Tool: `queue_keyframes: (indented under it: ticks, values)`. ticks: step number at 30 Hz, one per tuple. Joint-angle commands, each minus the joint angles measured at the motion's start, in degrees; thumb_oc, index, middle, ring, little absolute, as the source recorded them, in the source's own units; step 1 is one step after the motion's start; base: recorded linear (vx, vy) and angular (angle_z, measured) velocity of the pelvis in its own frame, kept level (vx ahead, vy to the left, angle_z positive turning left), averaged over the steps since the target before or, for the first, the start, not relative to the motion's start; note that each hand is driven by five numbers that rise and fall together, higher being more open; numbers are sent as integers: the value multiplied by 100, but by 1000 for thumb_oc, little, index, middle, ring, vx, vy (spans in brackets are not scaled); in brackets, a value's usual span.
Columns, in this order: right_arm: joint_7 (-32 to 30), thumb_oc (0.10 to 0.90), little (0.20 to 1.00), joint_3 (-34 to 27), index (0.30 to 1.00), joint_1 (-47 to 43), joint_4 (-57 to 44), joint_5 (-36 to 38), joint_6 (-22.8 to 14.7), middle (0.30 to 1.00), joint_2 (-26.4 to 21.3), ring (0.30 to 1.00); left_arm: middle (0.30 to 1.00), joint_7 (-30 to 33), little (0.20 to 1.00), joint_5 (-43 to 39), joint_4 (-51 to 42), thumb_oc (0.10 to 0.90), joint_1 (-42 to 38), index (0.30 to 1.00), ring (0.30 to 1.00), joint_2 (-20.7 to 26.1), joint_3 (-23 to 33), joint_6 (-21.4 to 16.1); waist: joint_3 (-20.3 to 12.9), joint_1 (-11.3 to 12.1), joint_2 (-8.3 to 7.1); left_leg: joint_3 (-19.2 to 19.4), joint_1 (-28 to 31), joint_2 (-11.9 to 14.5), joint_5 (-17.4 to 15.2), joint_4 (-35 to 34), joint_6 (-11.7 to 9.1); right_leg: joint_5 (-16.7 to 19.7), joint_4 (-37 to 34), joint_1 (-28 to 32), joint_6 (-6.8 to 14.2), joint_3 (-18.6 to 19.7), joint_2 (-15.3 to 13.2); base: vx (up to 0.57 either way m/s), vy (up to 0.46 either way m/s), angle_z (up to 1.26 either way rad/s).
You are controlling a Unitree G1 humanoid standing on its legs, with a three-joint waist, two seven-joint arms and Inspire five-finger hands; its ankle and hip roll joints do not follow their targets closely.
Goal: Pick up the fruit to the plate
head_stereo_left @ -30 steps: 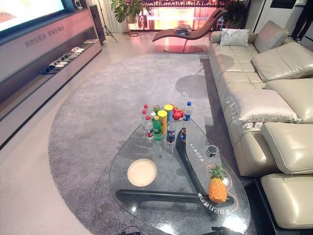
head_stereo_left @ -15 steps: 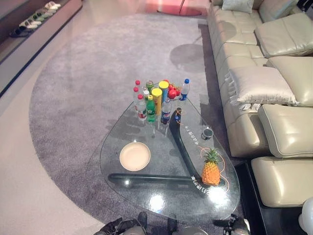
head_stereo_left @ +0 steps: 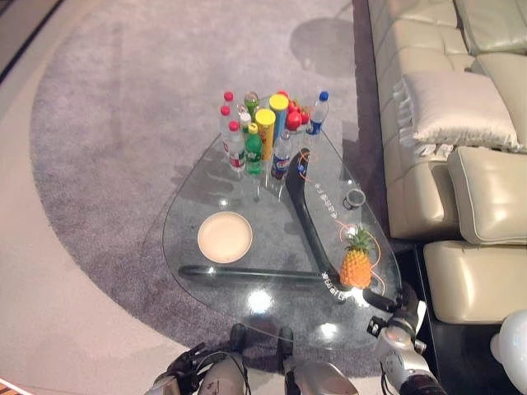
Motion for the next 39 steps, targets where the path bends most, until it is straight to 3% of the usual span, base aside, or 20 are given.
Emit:
queue_keyframes:
  ticks: [1, 12, 19, 32, 39]
  values:
    - [-455, 800, 900, -257, 900, -17, -834, -38, -541, 900, -581, 900, 900, 75, 900, -106, 200, 800, 197, 900, 900, 6, -95, -107, -52, -64, -29, -80, -550, -240, -525, 945, 156, -226, 915, -570, 177, 74, -154, -47, 55, 3]
    - [-935, 800, 900, -271, 900, -875, -1157, 20, -556, 900, -810, 900, 900, -56, 900, -476, 73, 800, -85, 900, 900, -55, -374, -161, 437, -30, 163, -82, -1271, -357, -535, 1493, 155, -223, 1320, -1242, 124, 21, -265, -57, 44, 1]
    - [-1173, 800, 900, -67, 900, -1586, -1341, -47, -299, 900, -860, 900, 900, -78, 900, -759, -158, 800, -298, 900, 900, -110, -535, -126, 757, -30, 276, -81, -1731, -419, -530, 1786, 148, -245, 1626, -1779, 61, 47, -276, -47, 57, 1]
    - [-1607, 800, 900, -19, 900, -2080, -1408, -312, 33, 900, -1039, 900, 900, -57, 900, -1042, -517, 800, -304, 900, 900, -123, -740, -149, 794, 7, 349, -53, -2414, -469, -494, 1986, 166, -224, 1873, -2546, 47, 61, -236, -2, 10, 1]
    - [-2133, 800, 900, -29, 900, -2414, -1012, -357, 229, 900, -1176, 900, 900, -49, 900, -1169, -661, 800, -315, 900, 900, -130, -883, -134, 794, 64, 425, -54, -2691, -490, -460, 2059, 176, -203, 1994, -2862, 64, 40, -266, 0, 0, 0]
